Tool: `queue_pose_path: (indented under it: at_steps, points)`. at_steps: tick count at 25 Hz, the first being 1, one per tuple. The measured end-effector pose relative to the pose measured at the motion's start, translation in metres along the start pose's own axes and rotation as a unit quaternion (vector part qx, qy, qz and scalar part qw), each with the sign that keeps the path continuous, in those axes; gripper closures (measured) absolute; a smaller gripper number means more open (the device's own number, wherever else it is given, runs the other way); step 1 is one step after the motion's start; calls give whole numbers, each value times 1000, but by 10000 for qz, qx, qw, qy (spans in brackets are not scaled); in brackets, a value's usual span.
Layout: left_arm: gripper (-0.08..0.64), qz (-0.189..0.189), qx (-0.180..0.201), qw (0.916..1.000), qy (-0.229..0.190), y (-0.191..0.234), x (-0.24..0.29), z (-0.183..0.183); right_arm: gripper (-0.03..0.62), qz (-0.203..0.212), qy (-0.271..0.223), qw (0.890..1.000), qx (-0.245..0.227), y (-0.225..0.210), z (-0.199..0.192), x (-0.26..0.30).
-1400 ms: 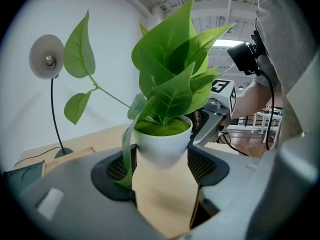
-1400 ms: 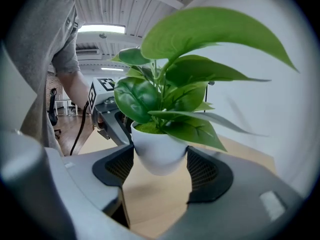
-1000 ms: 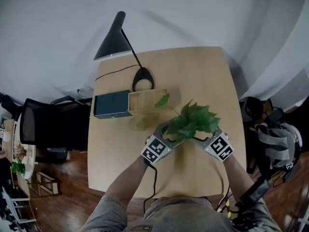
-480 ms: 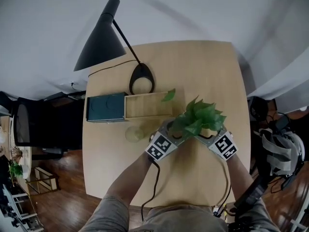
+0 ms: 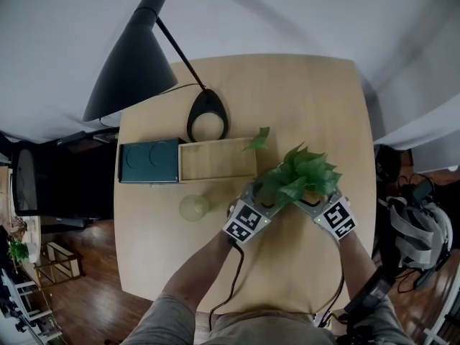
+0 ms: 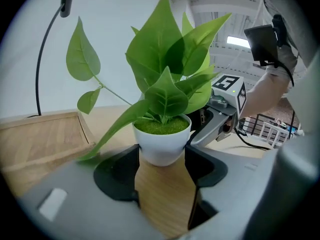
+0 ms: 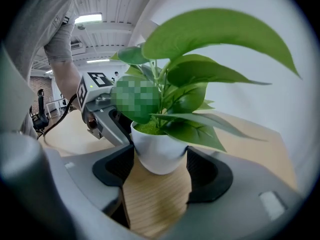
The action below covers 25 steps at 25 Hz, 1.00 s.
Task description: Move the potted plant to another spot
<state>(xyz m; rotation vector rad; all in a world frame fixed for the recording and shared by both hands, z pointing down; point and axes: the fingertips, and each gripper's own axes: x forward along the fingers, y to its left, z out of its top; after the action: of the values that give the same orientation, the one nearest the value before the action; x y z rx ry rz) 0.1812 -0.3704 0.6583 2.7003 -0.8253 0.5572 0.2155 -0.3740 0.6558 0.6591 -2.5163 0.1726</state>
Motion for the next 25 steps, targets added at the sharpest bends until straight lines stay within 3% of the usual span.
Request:
queue_pose_path:
  at_steps: [10, 17, 21, 25]
  points:
    - [318, 241, -146, 9996, -4, 5, 9, -4, 259, -254, -80, 9994, 228, -10, -6, 4]
    - [324, 290, -153, 9995, -1, 10, 7, -7, 257, -407, 32, 9991, 128, -11, -9, 10]
    - [325, 298, -251, 9992, 21, 8, 1, -8, 213, -543, 8, 9982, 249, -11, -8, 7]
    - [316, 298, -284, 9991, 102, 2, -8, -12, 210, -655, 24, 9971, 398, -10, -10, -2]
